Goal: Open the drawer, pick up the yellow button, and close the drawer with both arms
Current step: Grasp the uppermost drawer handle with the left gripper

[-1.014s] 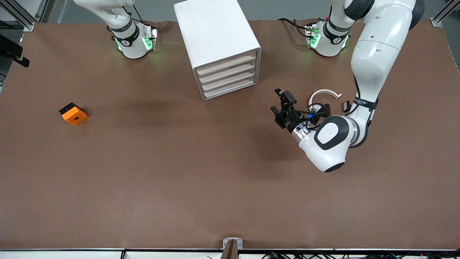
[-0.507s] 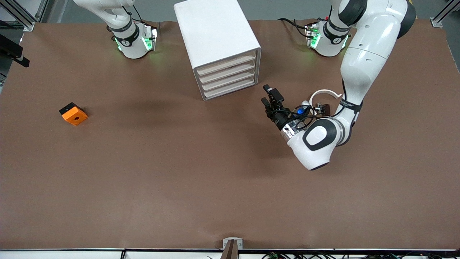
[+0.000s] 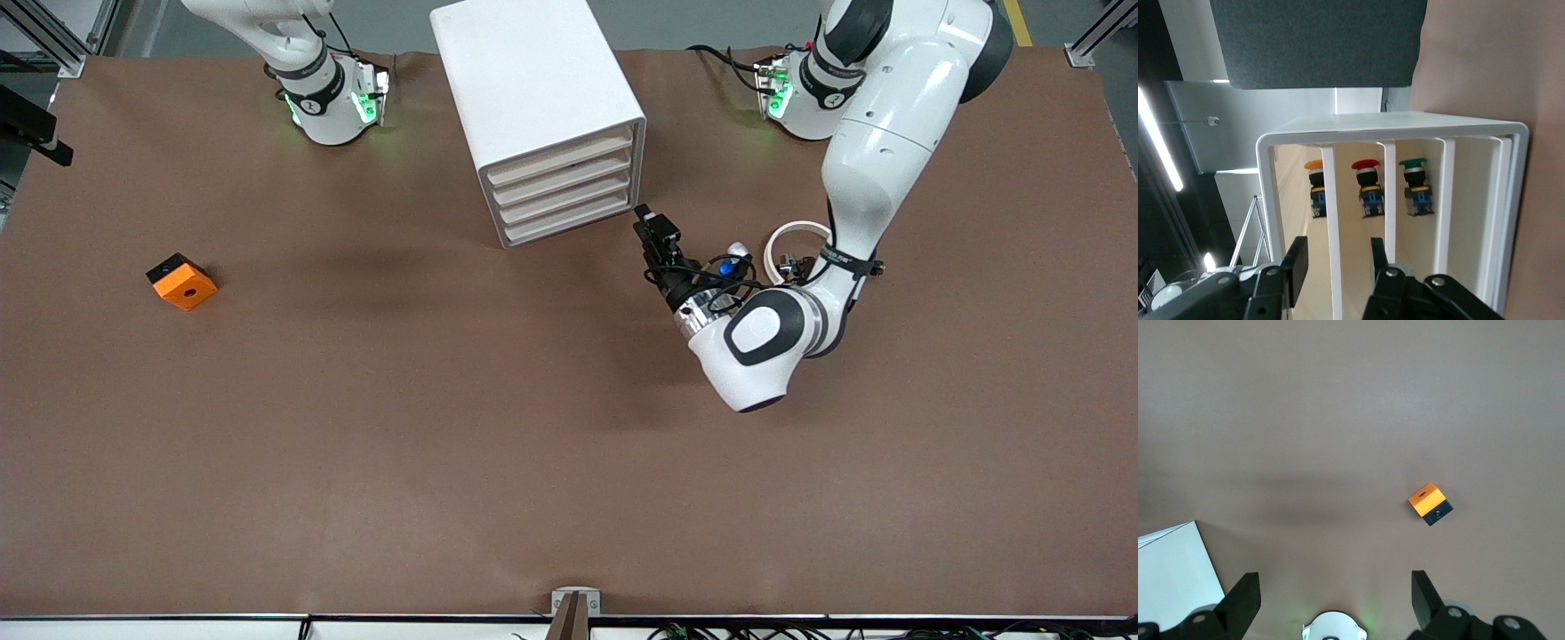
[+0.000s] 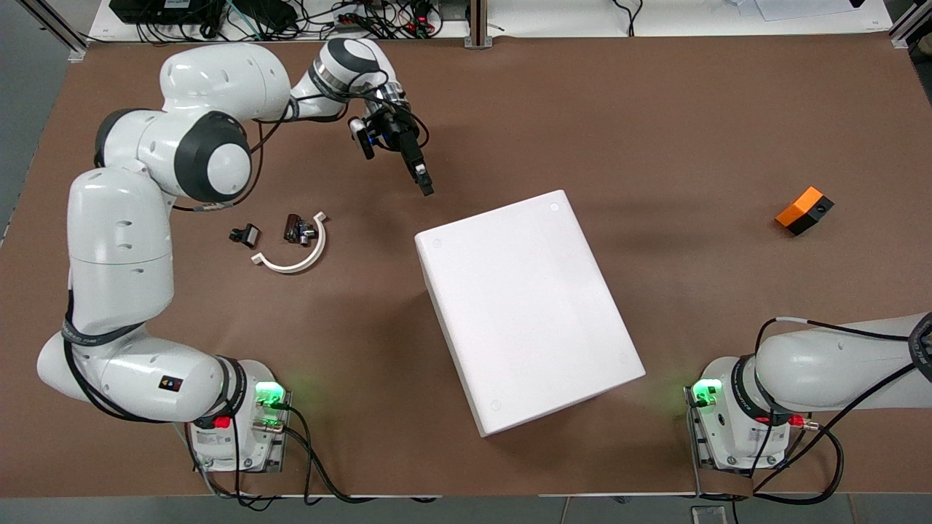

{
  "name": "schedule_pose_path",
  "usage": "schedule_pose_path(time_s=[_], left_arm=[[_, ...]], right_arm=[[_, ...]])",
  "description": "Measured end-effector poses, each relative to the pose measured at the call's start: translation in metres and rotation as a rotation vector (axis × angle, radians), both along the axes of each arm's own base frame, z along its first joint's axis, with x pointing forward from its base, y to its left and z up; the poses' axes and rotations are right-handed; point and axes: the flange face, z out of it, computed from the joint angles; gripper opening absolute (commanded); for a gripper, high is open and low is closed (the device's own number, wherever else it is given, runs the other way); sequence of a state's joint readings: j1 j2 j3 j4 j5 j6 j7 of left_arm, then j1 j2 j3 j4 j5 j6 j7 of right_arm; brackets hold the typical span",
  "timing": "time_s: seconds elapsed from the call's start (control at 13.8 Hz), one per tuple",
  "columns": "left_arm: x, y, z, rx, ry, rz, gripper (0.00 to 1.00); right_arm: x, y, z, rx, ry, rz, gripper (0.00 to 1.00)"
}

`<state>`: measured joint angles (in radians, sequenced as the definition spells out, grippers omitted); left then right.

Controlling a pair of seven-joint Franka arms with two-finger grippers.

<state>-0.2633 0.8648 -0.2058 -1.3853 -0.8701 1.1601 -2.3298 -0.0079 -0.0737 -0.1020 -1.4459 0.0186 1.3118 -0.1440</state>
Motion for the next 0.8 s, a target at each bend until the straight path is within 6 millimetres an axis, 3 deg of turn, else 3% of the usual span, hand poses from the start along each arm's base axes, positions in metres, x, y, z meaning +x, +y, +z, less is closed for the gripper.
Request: schedule_pose_path(time_s=[0.22,0.8], left_arm=[[-0.020,-0.019,-0.006,0.012,0.027,-0.048,0.46],[-0.062,-0.033,-0.008,-0.004,0.126,-0.135,0.45]], right_arm=[[0.000,0.000,0.000,0.000,0.000,0.000,1.00],[0.000,0.000,0.000,0.000,0.001,0.000,1.00]])
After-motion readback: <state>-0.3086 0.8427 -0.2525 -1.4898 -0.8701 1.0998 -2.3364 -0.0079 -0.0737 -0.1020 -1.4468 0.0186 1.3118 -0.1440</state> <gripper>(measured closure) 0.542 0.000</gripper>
